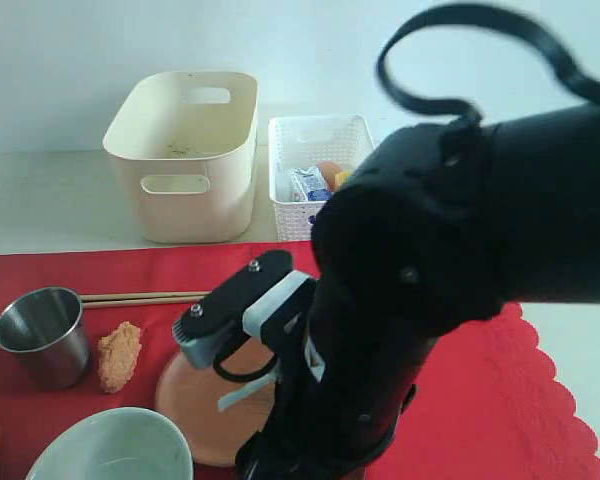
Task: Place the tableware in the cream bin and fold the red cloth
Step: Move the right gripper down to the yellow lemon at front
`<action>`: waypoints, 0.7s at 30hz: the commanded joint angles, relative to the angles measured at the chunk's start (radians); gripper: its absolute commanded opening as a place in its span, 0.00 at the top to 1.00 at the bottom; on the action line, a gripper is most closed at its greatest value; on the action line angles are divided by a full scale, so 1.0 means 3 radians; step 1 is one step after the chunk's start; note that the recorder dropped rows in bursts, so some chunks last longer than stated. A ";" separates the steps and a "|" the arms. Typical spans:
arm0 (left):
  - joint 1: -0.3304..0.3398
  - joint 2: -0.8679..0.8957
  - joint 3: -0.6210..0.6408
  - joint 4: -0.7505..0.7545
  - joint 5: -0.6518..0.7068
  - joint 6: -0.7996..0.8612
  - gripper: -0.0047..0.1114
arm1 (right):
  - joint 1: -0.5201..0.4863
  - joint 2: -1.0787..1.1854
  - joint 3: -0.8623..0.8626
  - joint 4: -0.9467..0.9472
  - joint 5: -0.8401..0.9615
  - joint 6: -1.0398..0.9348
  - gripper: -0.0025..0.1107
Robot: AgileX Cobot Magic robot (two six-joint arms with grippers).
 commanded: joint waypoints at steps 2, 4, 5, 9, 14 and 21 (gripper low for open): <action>0.0012 -0.0017 0.0011 -0.0005 -0.0029 0.0007 0.96 | 0.0031 0.0302 0.0024 -0.0090 -0.0171 0.0148 0.37; 0.0012 -0.0017 0.0011 -0.0005 -0.0029 0.0007 0.96 | 0.0031 0.0388 0.0024 -0.0076 -0.0226 0.0148 0.37; 0.0012 -0.0017 0.0011 -0.0005 -0.0029 0.0007 0.96 | 0.0031 0.0415 0.0024 -0.0047 -0.0255 0.0148 0.37; 0.0012 -0.0017 0.0011 -0.0005 -0.0029 0.0007 0.96 | 0.0031 0.0458 0.0024 0.0142 -0.0392 0.0117 0.36; 0.0012 -0.0017 0.0011 -0.0005 -0.0029 0.0007 0.96 | 0.0031 0.0487 0.0024 0.0148 -0.0531 0.0117 0.29; 0.0012 -0.0017 0.0011 -0.0005 -0.0029 0.0007 0.96 | 0.0031 0.0655 0.0024 0.0148 -0.0606 0.0157 0.28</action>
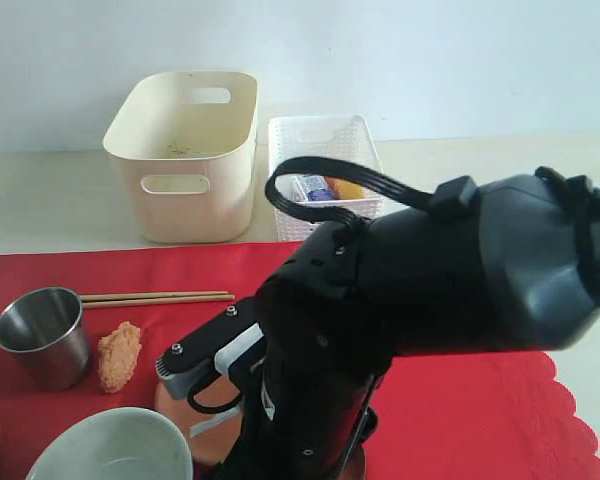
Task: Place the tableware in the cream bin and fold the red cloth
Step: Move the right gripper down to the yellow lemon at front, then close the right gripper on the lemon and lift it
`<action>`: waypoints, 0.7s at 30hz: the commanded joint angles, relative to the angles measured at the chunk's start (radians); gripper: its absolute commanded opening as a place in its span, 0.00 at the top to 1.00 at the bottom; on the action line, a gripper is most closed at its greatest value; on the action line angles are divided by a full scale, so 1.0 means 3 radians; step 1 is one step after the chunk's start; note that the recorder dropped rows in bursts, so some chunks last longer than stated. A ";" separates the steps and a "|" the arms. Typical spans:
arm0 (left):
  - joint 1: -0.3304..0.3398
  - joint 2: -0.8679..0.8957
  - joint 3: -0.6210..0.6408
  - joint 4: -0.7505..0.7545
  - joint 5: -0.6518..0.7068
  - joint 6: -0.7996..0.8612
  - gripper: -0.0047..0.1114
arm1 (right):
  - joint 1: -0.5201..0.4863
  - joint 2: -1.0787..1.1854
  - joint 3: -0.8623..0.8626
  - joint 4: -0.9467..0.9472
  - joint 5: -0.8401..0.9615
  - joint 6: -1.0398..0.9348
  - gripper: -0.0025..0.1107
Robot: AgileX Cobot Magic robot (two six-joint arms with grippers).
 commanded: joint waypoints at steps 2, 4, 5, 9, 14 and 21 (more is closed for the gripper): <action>0.0012 -0.0017 0.0011 -0.0005 -0.0029 0.0007 0.96 | 0.0010 0.0137 0.0011 0.0029 -0.0114 0.0048 0.28; 0.0012 -0.0017 0.0011 -0.0005 -0.0029 0.0007 0.96 | 0.0010 0.0176 0.0011 0.0093 -0.0183 0.0048 0.28; 0.0012 -0.0017 0.0011 -0.0005 -0.0029 0.0007 0.96 | 0.0010 0.0191 0.0006 0.0093 -0.0210 0.0048 0.28; 0.0012 -0.0017 0.0011 -0.0005 -0.0029 0.0007 0.96 | 0.0010 0.0220 0.0006 0.0093 -0.0212 0.0077 0.30; 0.0012 -0.0017 0.0011 -0.0005 -0.0029 0.0007 0.96 | 0.0010 0.0249 0.0006 0.0093 -0.0184 0.0102 0.45; 0.0012 -0.0017 0.0011 -0.0005 -0.0029 0.0007 0.96 | 0.0010 0.0304 0.0006 0.0062 -0.0130 0.0096 0.78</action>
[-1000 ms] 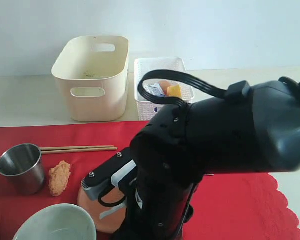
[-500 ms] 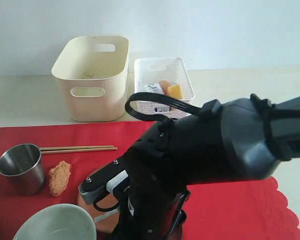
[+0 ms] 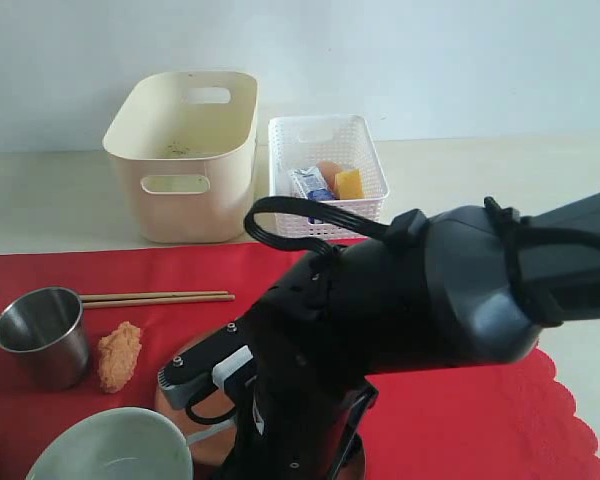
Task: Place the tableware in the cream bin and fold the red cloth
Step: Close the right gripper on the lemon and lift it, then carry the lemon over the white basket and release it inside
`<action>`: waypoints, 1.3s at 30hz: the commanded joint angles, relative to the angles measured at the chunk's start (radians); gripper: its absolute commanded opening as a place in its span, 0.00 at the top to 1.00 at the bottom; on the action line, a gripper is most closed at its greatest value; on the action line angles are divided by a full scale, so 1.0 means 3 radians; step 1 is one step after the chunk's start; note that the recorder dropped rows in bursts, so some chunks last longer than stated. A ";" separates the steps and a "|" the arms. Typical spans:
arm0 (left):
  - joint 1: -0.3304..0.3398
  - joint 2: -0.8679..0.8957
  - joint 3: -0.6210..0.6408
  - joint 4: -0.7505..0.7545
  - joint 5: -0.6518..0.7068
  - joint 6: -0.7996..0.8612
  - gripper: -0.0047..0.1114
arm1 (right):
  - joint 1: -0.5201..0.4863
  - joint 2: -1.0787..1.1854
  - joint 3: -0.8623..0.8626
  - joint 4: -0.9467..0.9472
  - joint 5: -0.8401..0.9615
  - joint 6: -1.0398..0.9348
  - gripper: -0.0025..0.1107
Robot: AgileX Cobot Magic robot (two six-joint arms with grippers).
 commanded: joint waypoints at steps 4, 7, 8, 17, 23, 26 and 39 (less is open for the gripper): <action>0.0012 -0.0017 0.0011 -0.0005 -0.0029 0.0007 0.96 | 0.0010 0.0055 0.0006 -0.0063 0.0112 -0.0081 0.97; 0.0012 -0.0017 0.0011 -0.0005 -0.0029 0.0007 0.96 | 0.0010 0.0008 0.0006 -0.0048 0.0140 -0.0129 0.98; 0.0012 -0.0017 0.0011 -0.0005 -0.0029 0.0007 0.96 | 0.0010 -0.0017 0.0006 -0.0048 0.0145 -0.0137 0.98; 0.0012 -0.0017 0.0011 -0.0005 -0.0029 0.0007 0.96 | 0.0010 -0.1220 0.0006 -0.0121 0.0205 -0.0381 0.98; 0.0012 -0.0017 0.0011 -0.0005 -0.0029 0.0007 0.96 | 0.0001 -0.1685 -0.0091 -0.0712 -0.0094 -0.0221 0.98; 0.0012 -0.0017 0.0011 -0.0005 -0.0029 0.0007 0.96 | -0.0197 -0.1682 -0.0405 -0.0908 -0.0106 -0.0172 0.98; 0.0012 -0.0017 0.0011 -0.0005 -0.0029 0.0007 0.96 | -0.1421 -0.0515 -0.1761 -0.1335 -0.0194 -0.0263 0.98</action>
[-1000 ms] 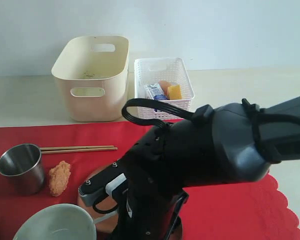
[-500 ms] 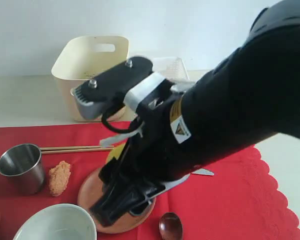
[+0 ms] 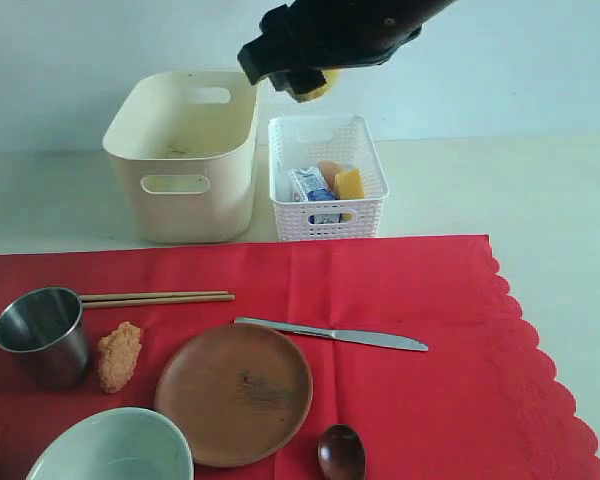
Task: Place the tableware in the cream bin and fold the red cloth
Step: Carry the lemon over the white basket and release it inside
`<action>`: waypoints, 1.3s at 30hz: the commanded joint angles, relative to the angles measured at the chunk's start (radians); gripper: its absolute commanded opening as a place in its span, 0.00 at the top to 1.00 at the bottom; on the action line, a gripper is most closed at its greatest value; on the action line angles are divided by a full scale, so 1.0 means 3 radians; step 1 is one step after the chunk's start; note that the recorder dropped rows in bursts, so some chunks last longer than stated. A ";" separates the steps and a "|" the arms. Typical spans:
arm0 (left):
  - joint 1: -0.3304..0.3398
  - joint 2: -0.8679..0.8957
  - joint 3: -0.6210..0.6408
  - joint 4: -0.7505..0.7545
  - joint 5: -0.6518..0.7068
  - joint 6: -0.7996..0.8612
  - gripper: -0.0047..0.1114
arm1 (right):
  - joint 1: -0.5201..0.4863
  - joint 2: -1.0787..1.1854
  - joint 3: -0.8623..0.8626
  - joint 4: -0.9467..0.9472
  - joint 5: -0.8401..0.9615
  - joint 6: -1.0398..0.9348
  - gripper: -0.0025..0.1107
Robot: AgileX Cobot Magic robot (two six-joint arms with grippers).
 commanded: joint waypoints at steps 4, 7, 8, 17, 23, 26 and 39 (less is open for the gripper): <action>0.0012 -0.0017 0.0011 -0.0005 -0.0029 0.0007 0.96 | -0.0466 0.0764 -0.0596 -0.0041 -0.0090 -0.0040 0.98; 0.0012 -0.0017 0.0011 -0.0005 -0.0029 0.0007 0.96 | -0.0581 0.1067 -0.0798 -0.0034 -0.0107 -0.0054 0.98; 0.0012 -0.0017 0.0011 -0.0005 -0.0029 0.0007 0.96 | -0.0617 0.1162 -0.0859 -0.0027 -0.0122 -0.0054 0.98; 0.0012 -0.0017 0.0011 -0.0005 -0.0029 0.0007 0.96 | -0.0854 0.1844 -0.1282 -0.0027 -0.0323 -0.0054 0.98; 0.0012 -0.0017 0.0011 -0.0005 -0.0029 0.0007 0.96 | -0.0871 0.2133 -0.1428 -0.0027 -0.0604 -0.0250 0.98; 0.0012 -0.0017 0.0011 -0.0005 -0.0029 0.0007 0.96 | -0.0884 0.2265 -0.1476 -0.0055 -0.0696 -0.0313 0.98; 0.0012 -0.0017 0.0011 -0.0005 -0.0029 0.0007 0.96 | -0.0891 0.2493 -0.1579 -0.0129 -0.0704 -0.0336 0.64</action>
